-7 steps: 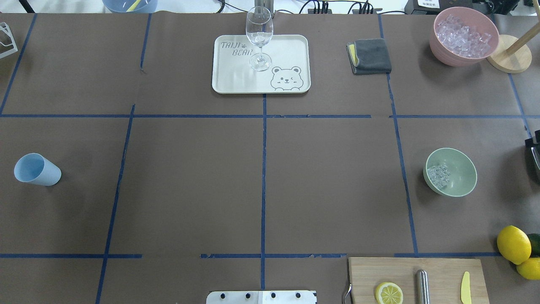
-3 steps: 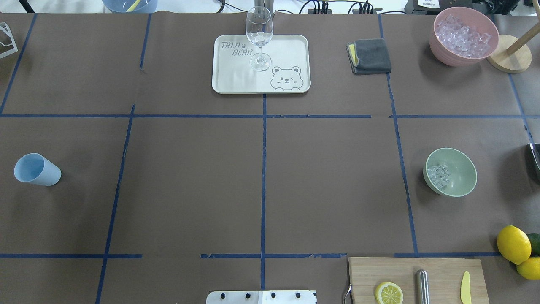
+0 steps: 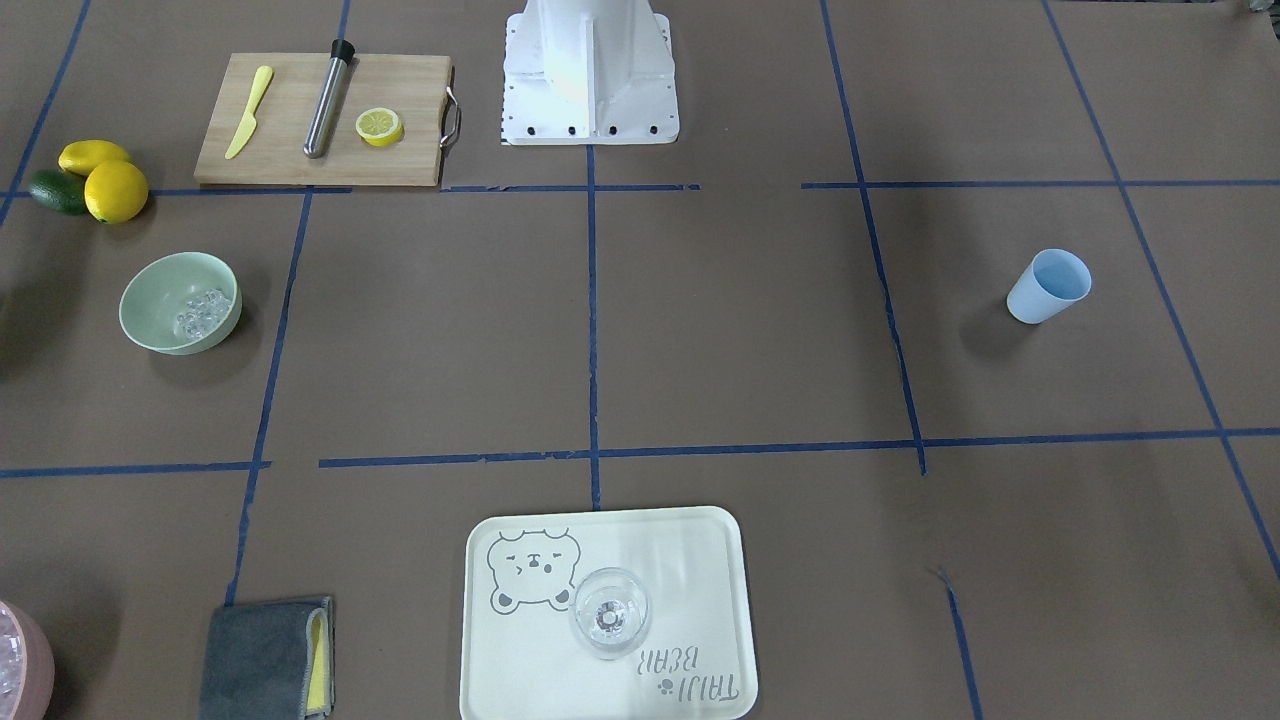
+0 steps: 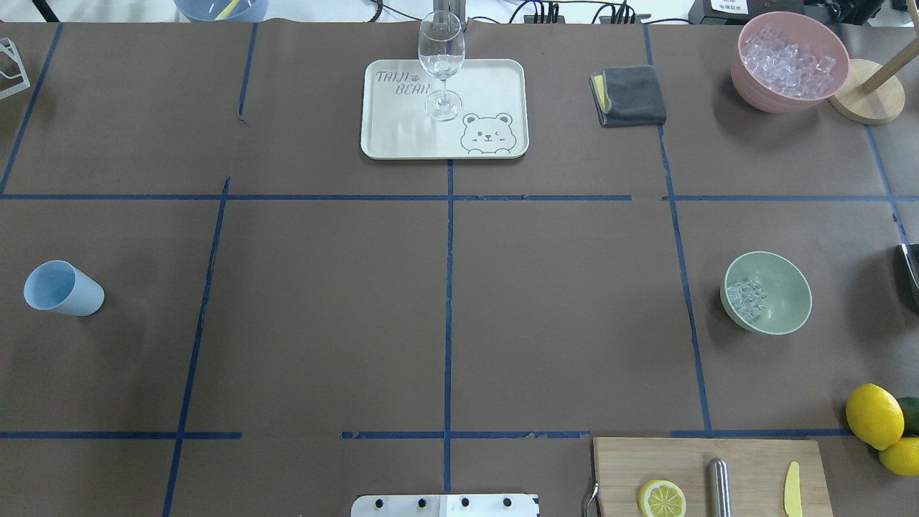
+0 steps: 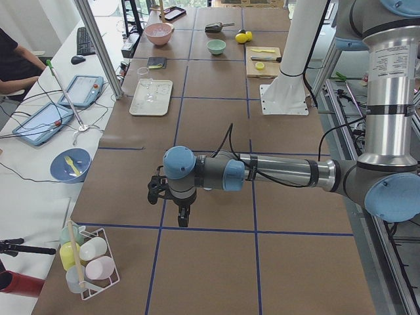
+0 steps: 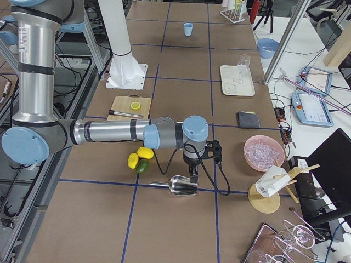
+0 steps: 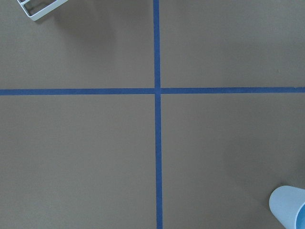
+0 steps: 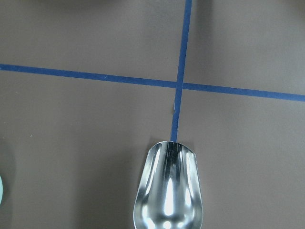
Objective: Pour ice into bowl
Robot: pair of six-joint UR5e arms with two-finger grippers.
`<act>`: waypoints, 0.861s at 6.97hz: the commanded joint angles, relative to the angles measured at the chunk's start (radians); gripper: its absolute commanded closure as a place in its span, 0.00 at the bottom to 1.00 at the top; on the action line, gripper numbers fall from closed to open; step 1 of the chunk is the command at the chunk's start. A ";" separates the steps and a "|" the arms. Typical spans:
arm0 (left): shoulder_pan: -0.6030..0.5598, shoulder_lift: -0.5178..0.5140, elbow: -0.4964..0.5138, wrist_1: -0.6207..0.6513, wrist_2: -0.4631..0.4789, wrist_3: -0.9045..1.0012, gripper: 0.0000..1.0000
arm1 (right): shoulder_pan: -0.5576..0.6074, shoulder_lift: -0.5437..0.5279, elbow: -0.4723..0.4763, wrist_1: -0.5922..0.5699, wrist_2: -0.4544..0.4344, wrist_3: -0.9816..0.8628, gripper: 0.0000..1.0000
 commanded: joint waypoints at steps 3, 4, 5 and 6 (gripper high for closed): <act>-0.025 -0.002 -0.020 0.026 0.003 0.002 0.00 | 0.001 0.012 0.001 0.005 0.008 0.025 0.00; -0.030 -0.004 -0.023 0.026 0.003 0.002 0.00 | 0.001 0.008 0.002 0.001 0.008 0.025 0.00; -0.030 0.001 -0.029 0.026 0.003 0.002 0.00 | 0.001 0.008 0.001 0.001 0.008 0.024 0.00; -0.031 0.002 -0.038 0.026 0.003 0.002 0.00 | 0.001 0.003 0.001 0.004 0.007 0.024 0.00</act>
